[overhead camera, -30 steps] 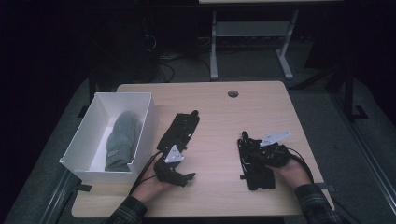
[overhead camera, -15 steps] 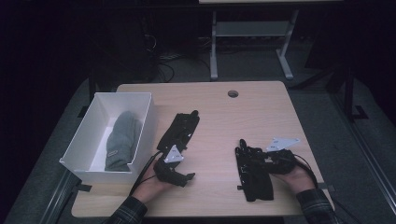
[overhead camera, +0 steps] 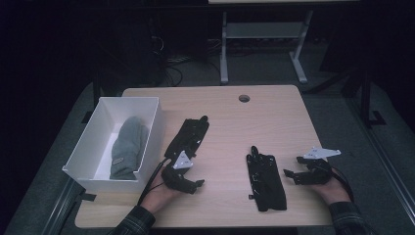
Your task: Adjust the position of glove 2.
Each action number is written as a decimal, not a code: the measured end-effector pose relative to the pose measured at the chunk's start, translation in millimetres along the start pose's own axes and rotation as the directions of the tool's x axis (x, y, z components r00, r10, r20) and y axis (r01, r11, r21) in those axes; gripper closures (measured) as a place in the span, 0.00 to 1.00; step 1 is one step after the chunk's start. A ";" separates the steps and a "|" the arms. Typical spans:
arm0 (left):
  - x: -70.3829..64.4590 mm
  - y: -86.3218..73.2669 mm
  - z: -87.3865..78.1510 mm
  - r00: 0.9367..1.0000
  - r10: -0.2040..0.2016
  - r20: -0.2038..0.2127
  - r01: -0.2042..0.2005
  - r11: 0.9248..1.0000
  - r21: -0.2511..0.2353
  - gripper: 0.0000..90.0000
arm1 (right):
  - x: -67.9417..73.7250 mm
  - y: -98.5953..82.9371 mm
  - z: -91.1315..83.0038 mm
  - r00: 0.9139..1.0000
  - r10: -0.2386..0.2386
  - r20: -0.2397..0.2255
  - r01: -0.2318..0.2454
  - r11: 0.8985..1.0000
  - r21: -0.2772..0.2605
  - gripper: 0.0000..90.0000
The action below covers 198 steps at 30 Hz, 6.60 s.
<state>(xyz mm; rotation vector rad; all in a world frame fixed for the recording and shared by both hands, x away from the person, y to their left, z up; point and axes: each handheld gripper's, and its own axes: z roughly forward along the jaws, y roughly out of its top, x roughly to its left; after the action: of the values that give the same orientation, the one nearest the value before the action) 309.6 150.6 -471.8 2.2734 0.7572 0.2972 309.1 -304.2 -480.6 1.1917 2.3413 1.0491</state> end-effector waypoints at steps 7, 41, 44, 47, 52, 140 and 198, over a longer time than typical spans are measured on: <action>5.1 21.0 -6.2 0.999 -0.034 -0.040 0.033 0.999 -0.027 0.59 | 3.3 1.0 3.7 1.000 -0.011 0.012 0.011 1.000 0.004 0.17; 61.1 62.4 44.5 0.989 -0.100 -0.113 0.103 0.994 0.027 1.00 | 3.4 1.2 4.1 1.000 -0.011 0.008 0.011 1.000 0.006 0.16; 50.6 60.2 41.8 0.993 -0.087 -0.081 0.090 0.995 0.032 1.00 | 3.3 1.2 4.1 1.000 -0.011 0.008 0.011 1.000 0.007 0.16; 41.7 57.9 39.2 0.996 -0.074 -0.046 0.076 0.996 0.039 1.00 | 3.3 1.2 4.1 1.000 -0.011 0.008 0.011 1.000 0.007 0.16; 23.1 55.5 36.8 0.998 -0.057 0.020 0.056 0.997 0.047 1.00 | 3.3 1.2 4.1 1.000 -0.011 0.008 0.011 1.000 0.006 0.16; -5.7 35.9 16.6 0.983 -0.168 0.080 0.163 0.985 0.062 0.97 | 18.4 5.3 -11.3 0.995 -0.041 -0.091 0.044 0.999 0.032 0.72; -1.1 70.9 -8.6 0.931 -0.212 0.298 0.274 0.944 -0.185 0.98 | 125.2 66.5 60.6 0.919 -0.239 -0.313 0.257 0.966 0.014 1.00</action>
<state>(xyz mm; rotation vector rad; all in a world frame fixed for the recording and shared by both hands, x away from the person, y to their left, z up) 335.9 113.9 -416.5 1.9303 0.8064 -0.0506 304.9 -150.6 -467.3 0.7595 2.6871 1.1558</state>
